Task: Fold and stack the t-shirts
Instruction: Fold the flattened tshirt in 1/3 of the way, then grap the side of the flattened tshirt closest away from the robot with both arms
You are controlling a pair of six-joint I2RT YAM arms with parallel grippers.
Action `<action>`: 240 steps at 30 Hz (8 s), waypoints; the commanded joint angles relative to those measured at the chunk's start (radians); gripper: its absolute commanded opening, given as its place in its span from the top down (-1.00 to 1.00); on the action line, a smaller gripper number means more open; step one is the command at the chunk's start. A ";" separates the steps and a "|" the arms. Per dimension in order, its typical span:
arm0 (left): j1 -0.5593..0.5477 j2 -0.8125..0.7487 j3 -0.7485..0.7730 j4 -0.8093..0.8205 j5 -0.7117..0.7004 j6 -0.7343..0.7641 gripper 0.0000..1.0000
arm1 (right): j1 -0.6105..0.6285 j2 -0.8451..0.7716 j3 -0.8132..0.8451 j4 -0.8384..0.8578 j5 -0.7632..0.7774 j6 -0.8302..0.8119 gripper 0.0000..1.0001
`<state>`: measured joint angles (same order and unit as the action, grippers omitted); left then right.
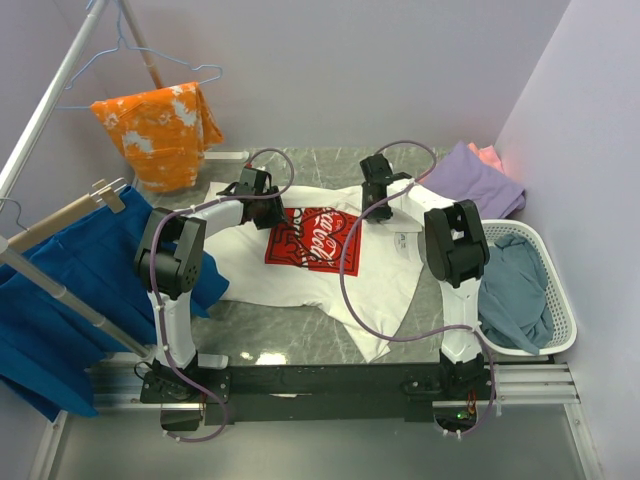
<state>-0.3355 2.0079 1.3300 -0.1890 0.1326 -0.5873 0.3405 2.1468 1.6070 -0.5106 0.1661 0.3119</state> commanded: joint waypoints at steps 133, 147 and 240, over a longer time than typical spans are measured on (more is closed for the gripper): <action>0.215 -0.122 0.078 0.143 -0.056 0.118 -0.11 | -0.201 -0.204 0.138 0.182 -0.303 -0.059 -0.22; 0.089 -0.665 -0.598 0.117 -0.222 -0.049 -0.83 | 0.248 -0.801 -0.616 -0.038 -0.131 0.077 -0.43; 0.059 -0.752 -0.799 0.013 -0.218 -0.078 -0.99 | 0.324 -0.526 -0.474 -0.005 0.243 0.165 1.00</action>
<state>-0.2729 1.2301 0.5163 -0.1680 -0.1230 -0.6777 0.7147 1.5375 1.0298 -0.6197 0.3859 0.5568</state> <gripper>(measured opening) 0.994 0.010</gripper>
